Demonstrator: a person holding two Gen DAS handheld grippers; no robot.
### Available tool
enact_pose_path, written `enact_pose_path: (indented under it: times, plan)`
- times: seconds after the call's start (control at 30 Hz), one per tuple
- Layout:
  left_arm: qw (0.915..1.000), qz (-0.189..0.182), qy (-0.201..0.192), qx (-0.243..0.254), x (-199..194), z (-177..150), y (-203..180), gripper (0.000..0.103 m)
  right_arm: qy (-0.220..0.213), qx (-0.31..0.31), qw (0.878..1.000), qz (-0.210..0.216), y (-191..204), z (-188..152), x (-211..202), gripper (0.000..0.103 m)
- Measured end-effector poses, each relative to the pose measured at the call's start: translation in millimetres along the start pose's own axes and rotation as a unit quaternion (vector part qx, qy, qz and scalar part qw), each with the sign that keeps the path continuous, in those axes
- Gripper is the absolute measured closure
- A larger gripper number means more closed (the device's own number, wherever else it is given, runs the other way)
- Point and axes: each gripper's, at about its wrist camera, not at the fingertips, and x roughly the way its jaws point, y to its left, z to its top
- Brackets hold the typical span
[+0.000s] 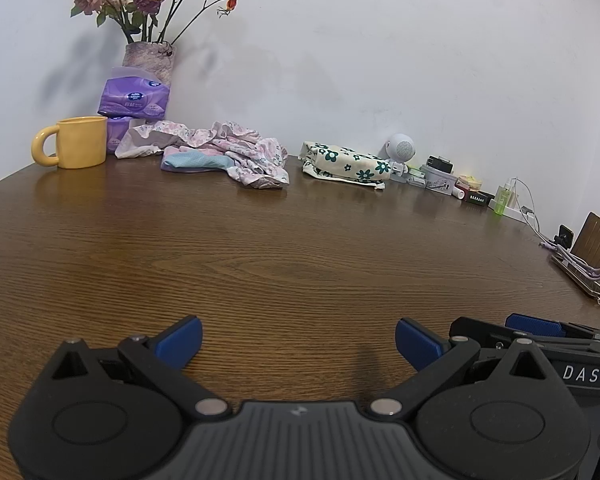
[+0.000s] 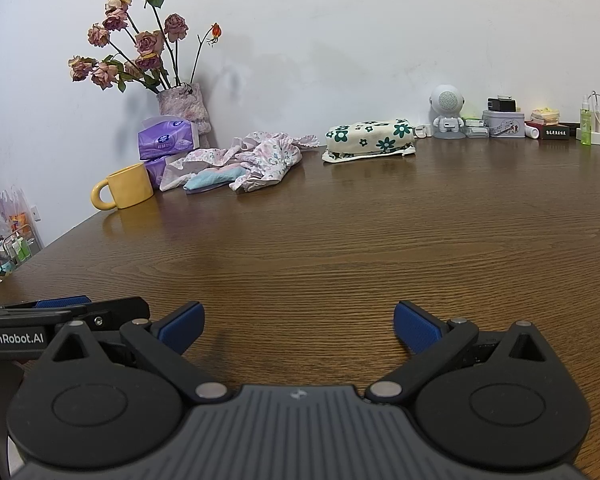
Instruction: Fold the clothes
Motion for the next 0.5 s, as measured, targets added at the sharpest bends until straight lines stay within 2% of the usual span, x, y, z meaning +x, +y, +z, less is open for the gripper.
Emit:
enact_pose_path:
  times: [0.5]
  plan:
    - [1.0, 0.0, 0.0, 0.0, -0.1, 0.2, 1.0, 0.0, 0.001, 0.0, 1.0, 0.0, 0.5, 0.8, -0.7, 0.0]
